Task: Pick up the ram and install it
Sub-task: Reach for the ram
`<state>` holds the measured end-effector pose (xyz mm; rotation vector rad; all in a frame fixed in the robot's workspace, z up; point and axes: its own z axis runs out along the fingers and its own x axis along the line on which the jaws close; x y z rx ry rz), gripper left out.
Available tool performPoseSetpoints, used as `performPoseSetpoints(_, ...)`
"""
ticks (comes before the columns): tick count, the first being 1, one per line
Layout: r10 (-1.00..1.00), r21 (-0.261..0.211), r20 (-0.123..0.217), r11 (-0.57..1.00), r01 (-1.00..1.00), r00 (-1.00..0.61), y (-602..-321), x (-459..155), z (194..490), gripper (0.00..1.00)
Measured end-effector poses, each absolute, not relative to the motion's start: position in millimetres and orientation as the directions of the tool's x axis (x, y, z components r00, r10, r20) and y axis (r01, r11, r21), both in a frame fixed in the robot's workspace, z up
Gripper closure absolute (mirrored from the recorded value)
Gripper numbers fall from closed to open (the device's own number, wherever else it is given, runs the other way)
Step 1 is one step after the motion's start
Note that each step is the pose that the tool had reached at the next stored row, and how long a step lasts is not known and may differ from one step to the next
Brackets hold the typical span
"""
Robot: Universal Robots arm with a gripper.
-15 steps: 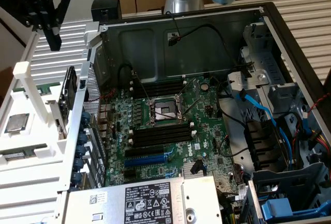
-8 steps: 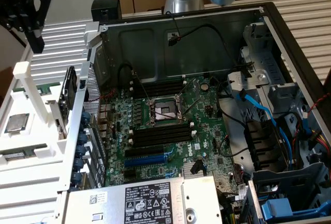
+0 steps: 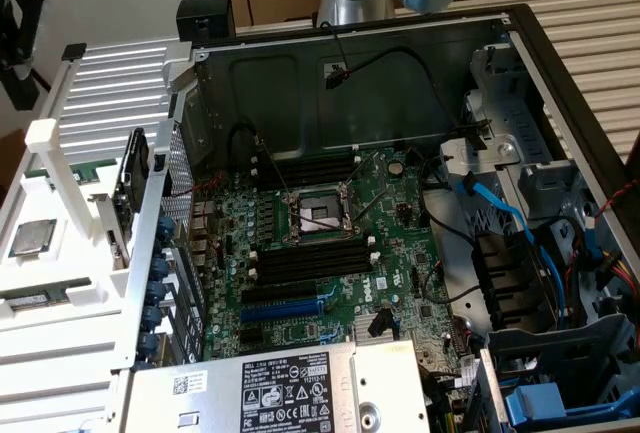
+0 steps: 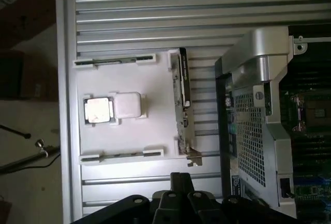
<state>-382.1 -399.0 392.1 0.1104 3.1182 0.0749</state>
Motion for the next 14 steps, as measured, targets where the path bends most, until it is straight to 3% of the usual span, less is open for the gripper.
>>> performPoseSetpoints(8,0.071,0.048,-0.019,0.996,0.07,-0.997,-397.7,-443.1,375.2,0.9)
performPoseSetpoints(14,0.071,0.047,-0.019,0.996,0.07,-0.997,-396.1,-444.8,368.7,0.9)
